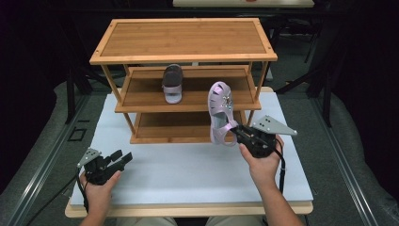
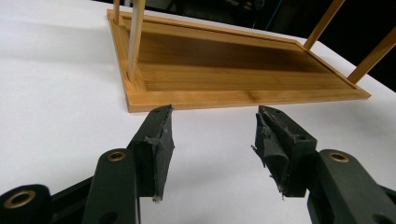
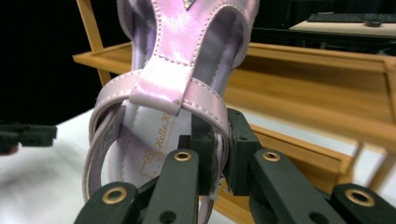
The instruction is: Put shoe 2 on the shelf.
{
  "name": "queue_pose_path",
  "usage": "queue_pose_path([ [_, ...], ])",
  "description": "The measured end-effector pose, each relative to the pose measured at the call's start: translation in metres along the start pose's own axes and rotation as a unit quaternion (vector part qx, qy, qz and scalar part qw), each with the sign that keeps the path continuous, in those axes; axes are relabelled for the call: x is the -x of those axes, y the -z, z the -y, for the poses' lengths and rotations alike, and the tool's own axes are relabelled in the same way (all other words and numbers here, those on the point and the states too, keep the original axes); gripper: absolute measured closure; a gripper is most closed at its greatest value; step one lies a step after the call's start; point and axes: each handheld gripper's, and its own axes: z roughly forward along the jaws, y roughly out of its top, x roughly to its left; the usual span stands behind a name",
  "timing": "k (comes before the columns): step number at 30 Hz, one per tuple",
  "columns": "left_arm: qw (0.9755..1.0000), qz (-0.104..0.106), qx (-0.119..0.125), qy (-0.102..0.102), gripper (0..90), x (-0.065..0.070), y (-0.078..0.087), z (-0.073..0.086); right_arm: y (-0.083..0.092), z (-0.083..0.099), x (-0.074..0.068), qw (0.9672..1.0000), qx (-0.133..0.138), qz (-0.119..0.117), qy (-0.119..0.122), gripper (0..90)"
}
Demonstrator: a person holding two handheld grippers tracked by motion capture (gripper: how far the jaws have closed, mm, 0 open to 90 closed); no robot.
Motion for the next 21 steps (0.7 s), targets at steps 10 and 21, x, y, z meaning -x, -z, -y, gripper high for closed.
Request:
queue_pose_path([
  [10, 1.0, 0.002, -0.005, 0.002, 46.6, -0.002, -0.002, 0.0, -0.037, -0.039, 0.01, 0.9995, -0.025, -0.008, -0.016, 83.4],
  [21, 0.9999, 0.007, -0.008, 0.002, 46.5, -0.002, -0.004, 0.0, -0.077, -0.061, 0.017, 0.9988, -0.029, 0.027, -0.028, 83.2],
])
